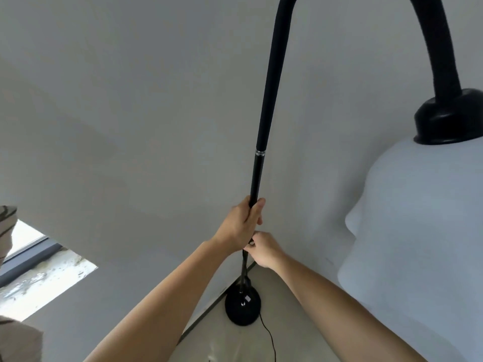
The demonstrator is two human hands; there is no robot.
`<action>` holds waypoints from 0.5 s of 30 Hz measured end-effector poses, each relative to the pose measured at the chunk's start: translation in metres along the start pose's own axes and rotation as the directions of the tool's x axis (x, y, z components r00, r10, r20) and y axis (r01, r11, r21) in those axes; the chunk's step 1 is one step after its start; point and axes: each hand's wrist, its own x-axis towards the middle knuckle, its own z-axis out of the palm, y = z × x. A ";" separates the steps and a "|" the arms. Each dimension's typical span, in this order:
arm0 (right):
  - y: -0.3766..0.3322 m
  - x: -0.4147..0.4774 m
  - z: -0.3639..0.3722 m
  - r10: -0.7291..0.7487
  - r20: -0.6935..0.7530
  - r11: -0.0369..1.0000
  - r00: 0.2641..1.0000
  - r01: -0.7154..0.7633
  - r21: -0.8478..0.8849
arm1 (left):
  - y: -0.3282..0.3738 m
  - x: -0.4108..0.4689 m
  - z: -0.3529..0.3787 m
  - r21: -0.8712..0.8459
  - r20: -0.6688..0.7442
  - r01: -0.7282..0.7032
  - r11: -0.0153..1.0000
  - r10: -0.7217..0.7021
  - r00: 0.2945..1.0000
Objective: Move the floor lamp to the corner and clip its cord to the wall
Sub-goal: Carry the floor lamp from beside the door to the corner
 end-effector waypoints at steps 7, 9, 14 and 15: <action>-0.001 -0.008 0.012 0.013 -0.061 0.999 0.998 -0.015 -0.045 | -0.009 -0.007 0.005 0.009 -0.030 0.021 1.000 -0.021 0.999; 0.001 -0.016 0.014 0.022 -0.070 0.998 0.997 -0.026 -0.057 | -0.008 -0.008 0.007 0.036 0.000 0.000 0.999 0.000 1.000; 0.022 -0.042 0.016 0.121 -0.008 0.988 0.993 -0.121 -0.094 | -0.011 -0.011 0.013 0.021 -0.005 -0.007 1.000 0.007 1.000; 0.027 -0.049 0.016 0.137 -0.015 0.987 0.990 -0.138 -0.077 | -0.014 -0.011 0.013 0.035 -0.001 -0.009 0.999 0.009 1.000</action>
